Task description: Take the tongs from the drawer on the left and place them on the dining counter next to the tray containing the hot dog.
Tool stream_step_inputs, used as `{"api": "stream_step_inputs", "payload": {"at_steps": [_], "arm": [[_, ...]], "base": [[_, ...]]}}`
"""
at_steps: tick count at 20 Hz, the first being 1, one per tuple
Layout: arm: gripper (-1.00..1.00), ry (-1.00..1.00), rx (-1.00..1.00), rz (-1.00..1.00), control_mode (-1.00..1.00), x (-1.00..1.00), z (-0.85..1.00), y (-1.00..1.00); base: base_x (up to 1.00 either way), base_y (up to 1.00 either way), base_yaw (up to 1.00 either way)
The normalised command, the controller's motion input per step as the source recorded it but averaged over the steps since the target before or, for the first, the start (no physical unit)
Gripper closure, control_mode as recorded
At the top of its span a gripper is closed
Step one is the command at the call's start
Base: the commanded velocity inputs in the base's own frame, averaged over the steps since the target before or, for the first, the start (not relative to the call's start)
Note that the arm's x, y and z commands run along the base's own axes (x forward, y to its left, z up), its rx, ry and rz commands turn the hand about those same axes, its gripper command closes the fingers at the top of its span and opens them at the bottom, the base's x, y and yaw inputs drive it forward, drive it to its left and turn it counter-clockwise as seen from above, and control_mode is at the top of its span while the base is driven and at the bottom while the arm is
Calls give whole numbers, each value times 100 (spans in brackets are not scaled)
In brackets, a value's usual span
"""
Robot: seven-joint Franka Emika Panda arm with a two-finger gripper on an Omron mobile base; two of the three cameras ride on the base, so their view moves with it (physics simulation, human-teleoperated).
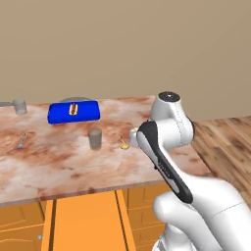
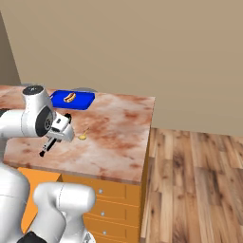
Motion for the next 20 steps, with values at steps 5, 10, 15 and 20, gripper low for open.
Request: {"api": "stream_step_inputs", "payload": {"at_steps": [5,10,15,20], "arm": [[100,-1,-2,28,-100,0,0,-69],[100,-2,-9,20,-100,0,14,-24],[100,-19,-12,2,-100,0,25,0],[100,-11,-6,-3,-100,0,34,-3]], "base": [[0,0,0],[0,0,0],[0,0,0],[0,0,0]]}}
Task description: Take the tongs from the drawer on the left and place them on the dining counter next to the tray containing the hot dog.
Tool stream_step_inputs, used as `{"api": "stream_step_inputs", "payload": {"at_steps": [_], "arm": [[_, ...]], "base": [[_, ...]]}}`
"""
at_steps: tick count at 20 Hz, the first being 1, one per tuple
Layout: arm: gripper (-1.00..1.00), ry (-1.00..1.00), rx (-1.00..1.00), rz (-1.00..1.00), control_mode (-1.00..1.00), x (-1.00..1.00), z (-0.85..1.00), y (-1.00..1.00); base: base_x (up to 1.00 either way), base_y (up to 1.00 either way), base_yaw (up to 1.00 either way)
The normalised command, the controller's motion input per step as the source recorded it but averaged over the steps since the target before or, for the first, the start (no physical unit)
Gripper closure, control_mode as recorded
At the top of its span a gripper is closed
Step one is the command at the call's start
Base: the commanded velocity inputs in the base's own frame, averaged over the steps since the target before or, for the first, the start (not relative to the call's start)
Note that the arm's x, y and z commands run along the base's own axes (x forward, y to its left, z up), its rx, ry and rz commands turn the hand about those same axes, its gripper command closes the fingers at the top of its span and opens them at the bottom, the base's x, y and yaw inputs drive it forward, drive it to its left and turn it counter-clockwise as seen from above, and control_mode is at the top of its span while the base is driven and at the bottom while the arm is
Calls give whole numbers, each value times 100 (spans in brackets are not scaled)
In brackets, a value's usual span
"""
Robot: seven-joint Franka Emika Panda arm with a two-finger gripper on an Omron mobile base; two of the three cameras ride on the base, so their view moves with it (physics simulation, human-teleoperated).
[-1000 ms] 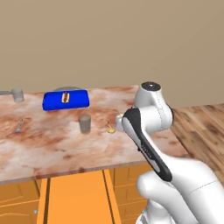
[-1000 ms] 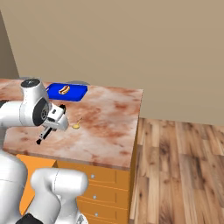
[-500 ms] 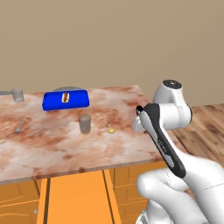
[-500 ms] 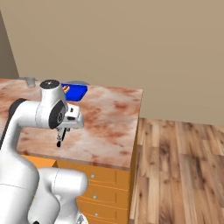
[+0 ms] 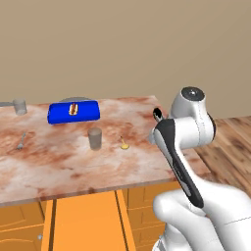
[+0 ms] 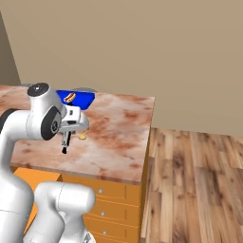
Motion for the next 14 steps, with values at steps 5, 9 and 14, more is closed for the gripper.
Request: {"api": "stream_step_inputs", "payload": {"at_steps": [5,9,14], "arm": [[100,-8,-1,0,-100,0,11,-6],[100,-1,0,0,-100,0,0,-9],[100,0,0,0,-100,0,0,-8]], "base": [[0,0,0],[0,0,0],[0,0,0]]}}
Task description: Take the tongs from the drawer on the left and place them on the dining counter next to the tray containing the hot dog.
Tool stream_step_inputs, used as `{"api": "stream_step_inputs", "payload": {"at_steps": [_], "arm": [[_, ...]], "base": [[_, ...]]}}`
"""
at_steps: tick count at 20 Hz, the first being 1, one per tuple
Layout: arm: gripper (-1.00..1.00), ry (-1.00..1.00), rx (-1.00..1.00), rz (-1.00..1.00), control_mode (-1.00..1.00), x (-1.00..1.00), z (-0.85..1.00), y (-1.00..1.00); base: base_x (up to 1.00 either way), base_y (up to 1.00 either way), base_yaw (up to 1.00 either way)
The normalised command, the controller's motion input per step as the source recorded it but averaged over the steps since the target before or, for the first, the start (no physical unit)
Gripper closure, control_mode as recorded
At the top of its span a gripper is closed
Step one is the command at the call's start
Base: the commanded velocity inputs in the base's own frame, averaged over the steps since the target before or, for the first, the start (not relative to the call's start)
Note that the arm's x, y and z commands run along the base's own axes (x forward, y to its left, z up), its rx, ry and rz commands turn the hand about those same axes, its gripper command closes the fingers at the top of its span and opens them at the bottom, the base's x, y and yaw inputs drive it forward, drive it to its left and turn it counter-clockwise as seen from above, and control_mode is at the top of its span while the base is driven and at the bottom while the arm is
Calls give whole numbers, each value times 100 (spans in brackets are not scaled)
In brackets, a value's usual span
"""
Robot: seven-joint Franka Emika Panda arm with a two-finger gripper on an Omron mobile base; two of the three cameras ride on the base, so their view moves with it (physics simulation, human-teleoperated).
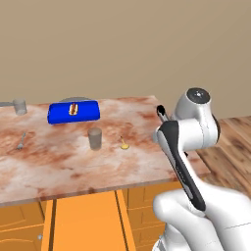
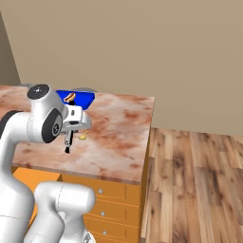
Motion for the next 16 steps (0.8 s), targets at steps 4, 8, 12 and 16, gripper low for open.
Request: {"api": "stream_step_inputs", "payload": {"at_steps": [4,8,12,16], "arm": [[100,-1,0,0,-100,0,0,-5],[100,-2,0,0,100,0,0,-2],[100,0,0,0,100,0,0,0],[100,0,0,0,100,0,0,0]], "base": [[0,0,0],[0,-1,0],[0,-4,0],[-13,-12,0]]}}
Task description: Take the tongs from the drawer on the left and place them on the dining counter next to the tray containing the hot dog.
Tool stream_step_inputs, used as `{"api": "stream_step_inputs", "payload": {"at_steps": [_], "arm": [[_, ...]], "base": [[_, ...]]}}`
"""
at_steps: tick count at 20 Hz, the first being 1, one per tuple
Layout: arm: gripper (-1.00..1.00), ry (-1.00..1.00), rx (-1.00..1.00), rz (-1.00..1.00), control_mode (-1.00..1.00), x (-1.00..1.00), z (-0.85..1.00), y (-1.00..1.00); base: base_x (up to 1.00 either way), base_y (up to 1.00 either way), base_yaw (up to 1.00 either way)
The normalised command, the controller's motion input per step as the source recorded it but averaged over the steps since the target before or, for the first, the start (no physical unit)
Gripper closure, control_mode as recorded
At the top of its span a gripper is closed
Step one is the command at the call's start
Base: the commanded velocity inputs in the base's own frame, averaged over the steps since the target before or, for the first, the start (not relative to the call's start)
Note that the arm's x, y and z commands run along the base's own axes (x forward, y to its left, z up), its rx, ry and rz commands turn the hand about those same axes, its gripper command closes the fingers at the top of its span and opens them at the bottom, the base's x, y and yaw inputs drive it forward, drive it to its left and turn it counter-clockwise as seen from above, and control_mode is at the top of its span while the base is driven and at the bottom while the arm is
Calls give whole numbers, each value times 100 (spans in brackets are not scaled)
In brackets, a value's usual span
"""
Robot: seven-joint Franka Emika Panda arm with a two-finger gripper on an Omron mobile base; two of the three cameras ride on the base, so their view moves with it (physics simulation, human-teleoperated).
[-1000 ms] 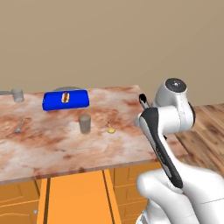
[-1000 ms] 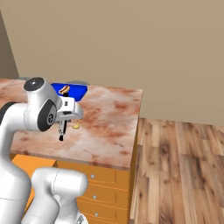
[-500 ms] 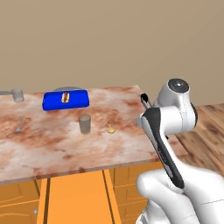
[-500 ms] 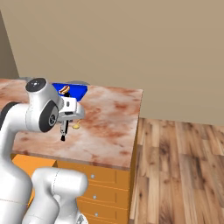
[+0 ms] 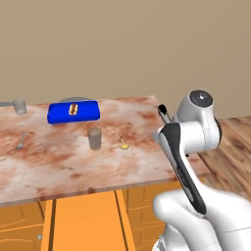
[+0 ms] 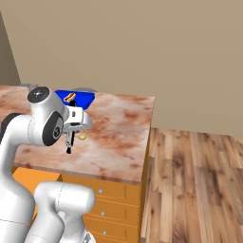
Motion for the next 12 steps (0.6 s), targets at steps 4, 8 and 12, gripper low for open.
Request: {"api": "stream_step_inputs", "payload": {"at_steps": [4,8,12], "arm": [[100,0,0,0,100,0,0,0],[100,0,0,0,100,0,0,0],[100,0,0,0,100,0,0,0]], "base": [[-69,-54,0],[-99,-100,0],[-94,-100,0]]}}
